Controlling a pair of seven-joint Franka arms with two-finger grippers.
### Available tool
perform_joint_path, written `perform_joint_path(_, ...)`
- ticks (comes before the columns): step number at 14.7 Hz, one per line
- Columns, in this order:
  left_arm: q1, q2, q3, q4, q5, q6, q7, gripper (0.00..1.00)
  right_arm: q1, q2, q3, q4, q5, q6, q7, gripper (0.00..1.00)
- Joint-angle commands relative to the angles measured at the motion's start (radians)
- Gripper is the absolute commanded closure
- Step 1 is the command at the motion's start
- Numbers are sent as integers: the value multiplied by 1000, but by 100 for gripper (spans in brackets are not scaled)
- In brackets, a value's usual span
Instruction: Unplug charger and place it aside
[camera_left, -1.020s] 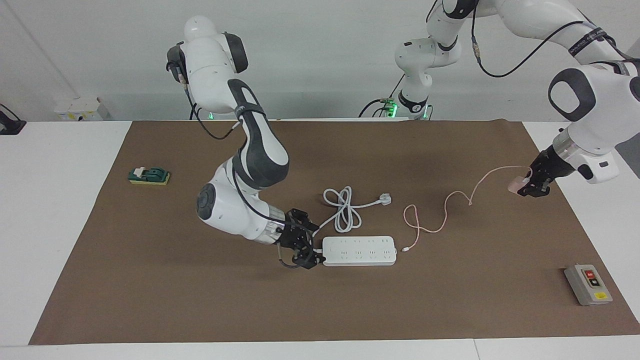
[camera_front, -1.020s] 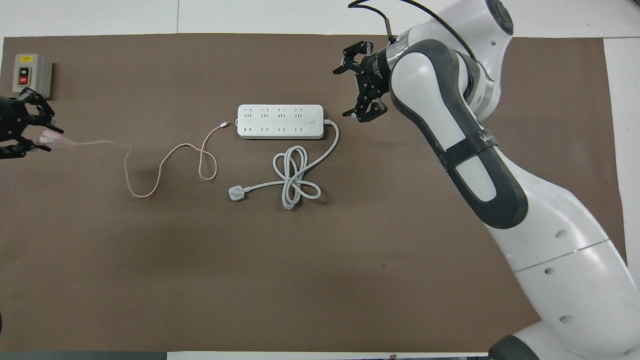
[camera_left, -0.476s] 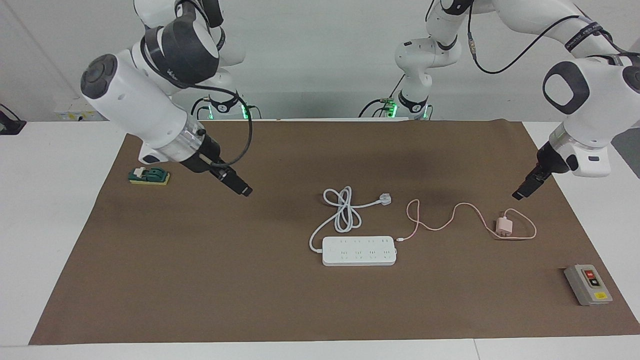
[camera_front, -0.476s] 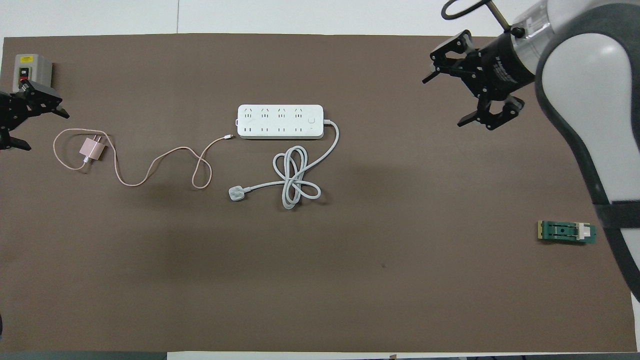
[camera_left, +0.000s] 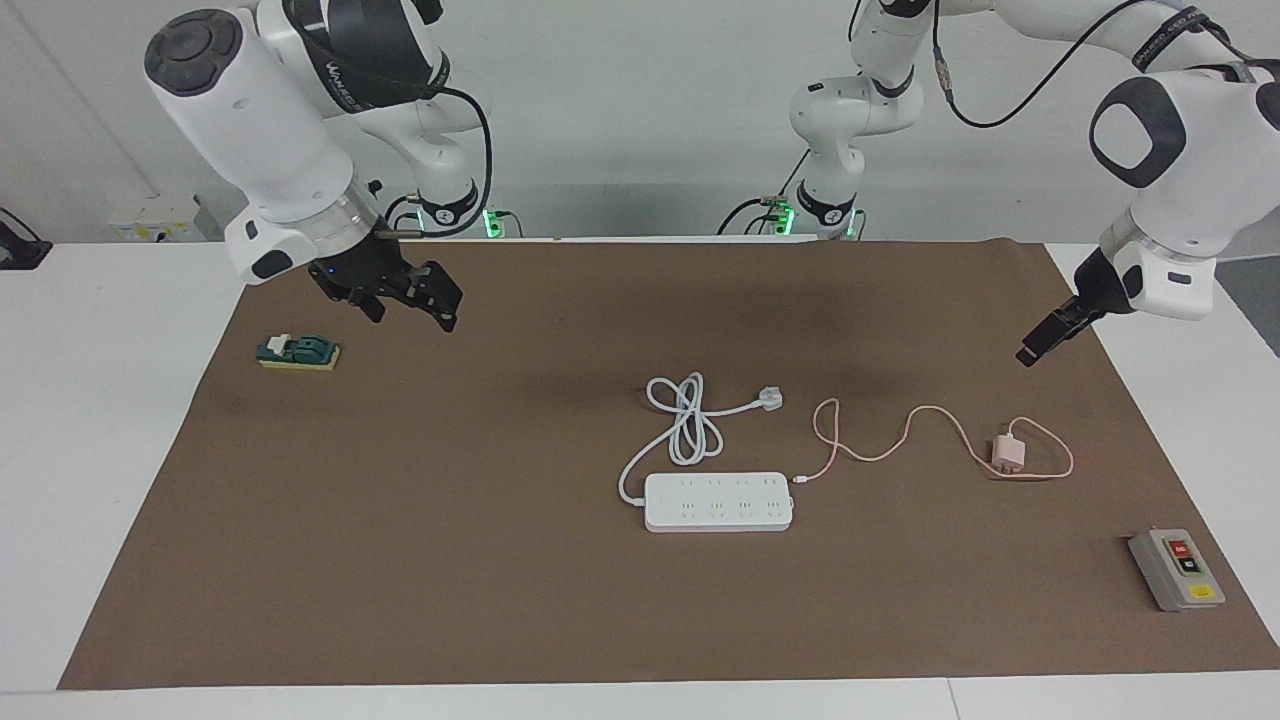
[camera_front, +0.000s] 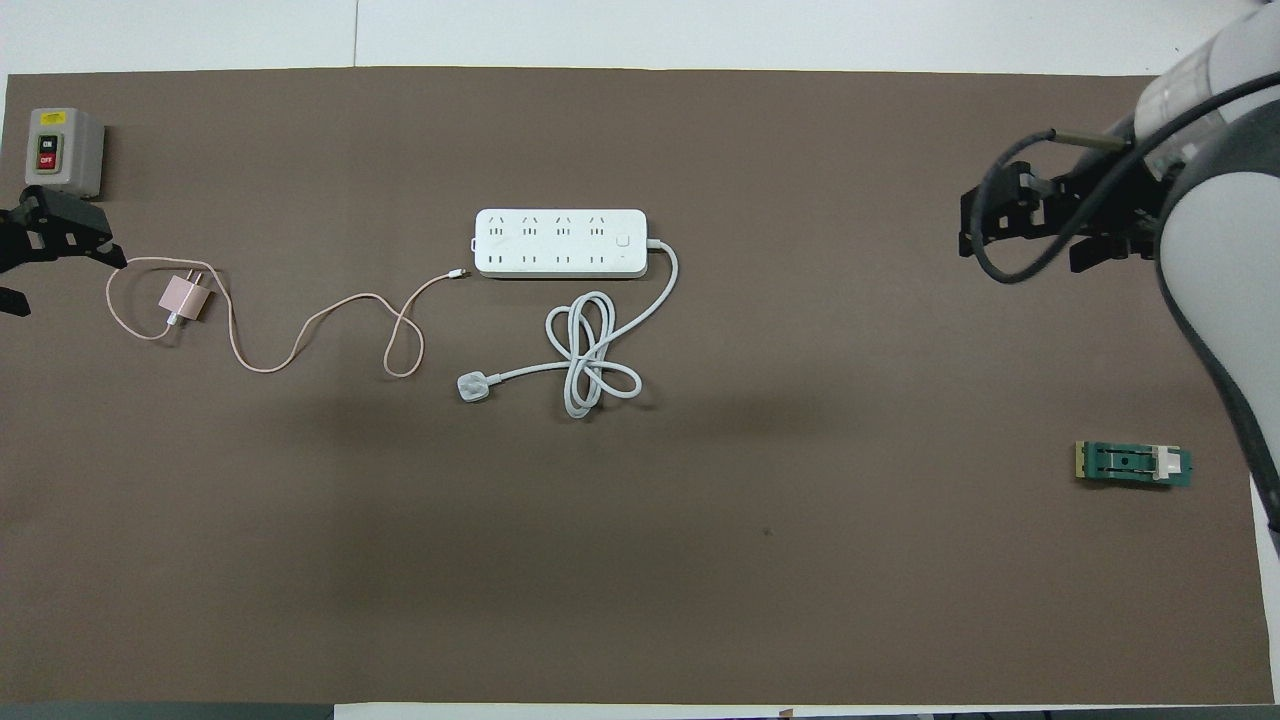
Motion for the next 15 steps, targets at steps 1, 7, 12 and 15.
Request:
perform_joint_path(1, -9, -73, 8, -18, 10, -95, 138, 0, -36, -151, 19, -189, -71, 26, -136, 0)
perform_joint_path(7, -54, -118, 8, -28, 13, -126, 193, 0, -96, -251, 85, -344, -120, 129, -153, 0)
perform_joint_path(12, -81, -110, 22, -19, 15, -112, 204, 0, -113, -252, 86, -360, -108, 155, -127, 0)
perform_joint_path(15, -84, -110, 21, -10, 16, -126, 219, 0, -113, -242, 86, -321, -108, 83, -128, 0)
